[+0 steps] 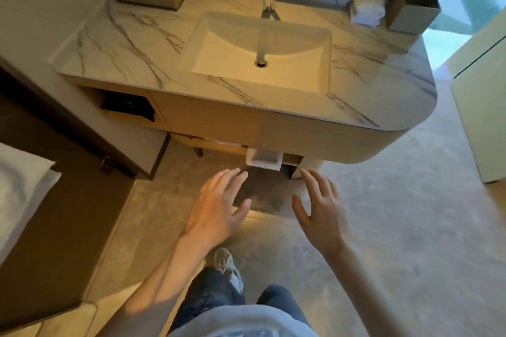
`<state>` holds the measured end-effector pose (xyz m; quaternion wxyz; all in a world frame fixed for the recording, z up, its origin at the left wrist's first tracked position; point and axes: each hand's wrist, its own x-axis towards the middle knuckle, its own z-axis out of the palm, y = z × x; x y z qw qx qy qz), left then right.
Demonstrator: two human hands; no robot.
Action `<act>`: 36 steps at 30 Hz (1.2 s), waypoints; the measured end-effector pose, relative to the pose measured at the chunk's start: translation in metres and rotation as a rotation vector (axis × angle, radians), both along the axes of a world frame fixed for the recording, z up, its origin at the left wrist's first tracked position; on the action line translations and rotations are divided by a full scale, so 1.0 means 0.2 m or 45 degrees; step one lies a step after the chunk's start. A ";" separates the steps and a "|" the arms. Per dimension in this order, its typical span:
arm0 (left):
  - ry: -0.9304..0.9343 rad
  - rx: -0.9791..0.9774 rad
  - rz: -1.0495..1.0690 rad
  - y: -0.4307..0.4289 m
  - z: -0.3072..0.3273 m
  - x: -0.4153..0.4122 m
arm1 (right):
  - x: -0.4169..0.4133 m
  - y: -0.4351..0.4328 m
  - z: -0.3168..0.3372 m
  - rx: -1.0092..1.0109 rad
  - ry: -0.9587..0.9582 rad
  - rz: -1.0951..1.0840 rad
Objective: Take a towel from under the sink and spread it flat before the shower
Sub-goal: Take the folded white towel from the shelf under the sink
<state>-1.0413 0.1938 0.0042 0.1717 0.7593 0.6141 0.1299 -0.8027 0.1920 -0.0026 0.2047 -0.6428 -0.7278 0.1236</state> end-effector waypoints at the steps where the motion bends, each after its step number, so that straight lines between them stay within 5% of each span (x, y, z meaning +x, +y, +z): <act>1: -0.021 0.005 -0.009 -0.04 -0.01 0.04 | 0.04 -0.04 -0.02 -0.004 -0.002 0.009; 9: -0.164 -0.070 -0.015 -0.18 -0.14 0.23 | 0.24 -0.17 -0.22 -0.034 -0.035 0.038; 17: -0.141 -0.118 -0.025 0.17 -0.57 0.20 | 0.21 0.07 -0.58 -0.061 -0.029 -0.033; 36: -0.032 0.015 -0.279 0.82 -3.26 0.13 | 0.14 0.79 -3.20 -0.056 -0.232 0.003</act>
